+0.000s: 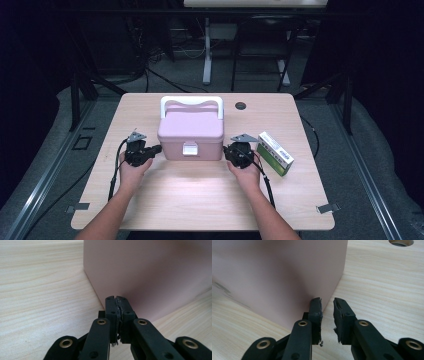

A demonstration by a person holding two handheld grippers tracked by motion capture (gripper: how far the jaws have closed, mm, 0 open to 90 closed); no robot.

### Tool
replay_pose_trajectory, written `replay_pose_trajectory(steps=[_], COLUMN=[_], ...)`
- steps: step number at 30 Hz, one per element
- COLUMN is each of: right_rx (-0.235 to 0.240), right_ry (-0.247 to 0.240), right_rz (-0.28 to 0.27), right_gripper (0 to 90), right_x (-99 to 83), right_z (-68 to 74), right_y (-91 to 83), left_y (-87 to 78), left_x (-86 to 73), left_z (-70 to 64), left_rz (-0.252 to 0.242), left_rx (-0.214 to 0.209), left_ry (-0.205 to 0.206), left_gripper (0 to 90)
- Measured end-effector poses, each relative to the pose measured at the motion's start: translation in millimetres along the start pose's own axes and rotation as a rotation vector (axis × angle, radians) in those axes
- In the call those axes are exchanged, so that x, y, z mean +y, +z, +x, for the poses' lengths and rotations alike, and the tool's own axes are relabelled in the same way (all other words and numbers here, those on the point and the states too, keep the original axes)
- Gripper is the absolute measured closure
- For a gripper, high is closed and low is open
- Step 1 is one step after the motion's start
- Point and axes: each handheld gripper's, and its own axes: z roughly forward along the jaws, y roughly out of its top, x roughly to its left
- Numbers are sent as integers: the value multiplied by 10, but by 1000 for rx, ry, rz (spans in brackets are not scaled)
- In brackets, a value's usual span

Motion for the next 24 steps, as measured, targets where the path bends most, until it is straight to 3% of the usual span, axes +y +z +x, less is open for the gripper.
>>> replay_pose_trajectory(steps=[7,10,16,24], right_rx=[1,-23,-16,-10], right_ry=[-13,-38,-14,-37], right_rz=[8,9,19,34], right_gripper=[897,900,900,900], right_x=[10,9,5,-11], right_z=[46,68,47,44], right_y=[-4,-9,-25,-73], left_y=[-11,-7,-15,-39], left_x=[3,-2,-8,-18], left_z=[-13,-27,-55,-80], left_rz=[11,6,12,26], left_rx=[-18,-15,-13,-30], left_ry=[9,15,27,32], left_gripper=[894,897,899,900])
